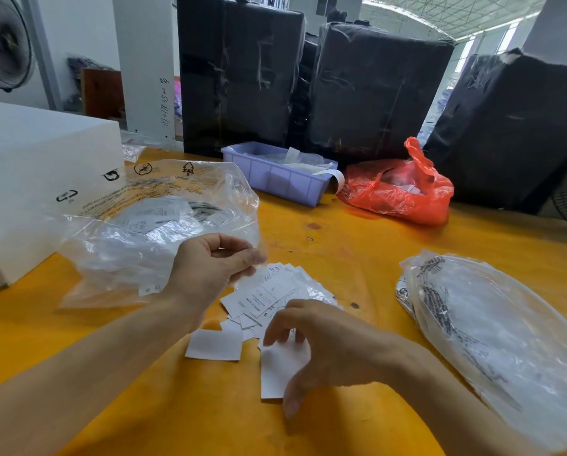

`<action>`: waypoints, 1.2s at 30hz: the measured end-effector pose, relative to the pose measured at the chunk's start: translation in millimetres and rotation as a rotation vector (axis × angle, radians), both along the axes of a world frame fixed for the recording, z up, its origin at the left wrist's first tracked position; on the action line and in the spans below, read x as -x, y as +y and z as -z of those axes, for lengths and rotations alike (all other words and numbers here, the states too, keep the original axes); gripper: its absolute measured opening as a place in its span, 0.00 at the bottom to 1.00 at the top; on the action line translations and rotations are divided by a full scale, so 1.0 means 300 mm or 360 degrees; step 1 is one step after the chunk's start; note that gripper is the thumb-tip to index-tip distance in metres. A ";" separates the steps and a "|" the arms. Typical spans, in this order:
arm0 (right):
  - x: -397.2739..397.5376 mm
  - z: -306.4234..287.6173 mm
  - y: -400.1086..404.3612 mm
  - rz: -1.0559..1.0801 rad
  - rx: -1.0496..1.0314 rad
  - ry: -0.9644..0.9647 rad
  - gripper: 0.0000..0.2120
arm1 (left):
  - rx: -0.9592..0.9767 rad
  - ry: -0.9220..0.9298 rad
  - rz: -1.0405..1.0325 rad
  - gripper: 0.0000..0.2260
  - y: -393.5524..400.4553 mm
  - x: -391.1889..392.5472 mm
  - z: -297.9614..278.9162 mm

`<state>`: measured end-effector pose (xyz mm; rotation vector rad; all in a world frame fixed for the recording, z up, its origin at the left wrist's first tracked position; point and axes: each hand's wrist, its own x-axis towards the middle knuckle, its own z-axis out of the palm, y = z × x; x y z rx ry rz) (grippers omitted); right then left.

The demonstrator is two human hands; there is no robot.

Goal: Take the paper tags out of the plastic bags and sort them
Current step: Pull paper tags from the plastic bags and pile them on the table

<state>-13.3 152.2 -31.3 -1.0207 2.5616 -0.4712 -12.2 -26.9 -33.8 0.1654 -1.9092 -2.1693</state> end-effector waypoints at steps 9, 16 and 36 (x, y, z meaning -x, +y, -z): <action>-0.005 -0.047 0.019 0.0077 0.0226 -0.0048 0.15 | 0.0048 -0.0041 0.0044 0.09 0.007 0.000 0.008; 0.042 -0.086 0.100 0.0845 0.1221 -0.0974 0.07 | 0.0087 -0.0088 0.0104 0.15 0.013 -0.006 0.011; 0.041 -0.102 0.097 0.0677 0.1424 -0.0446 0.07 | 0.0232 -0.0061 0.0222 0.12 0.055 -0.030 0.024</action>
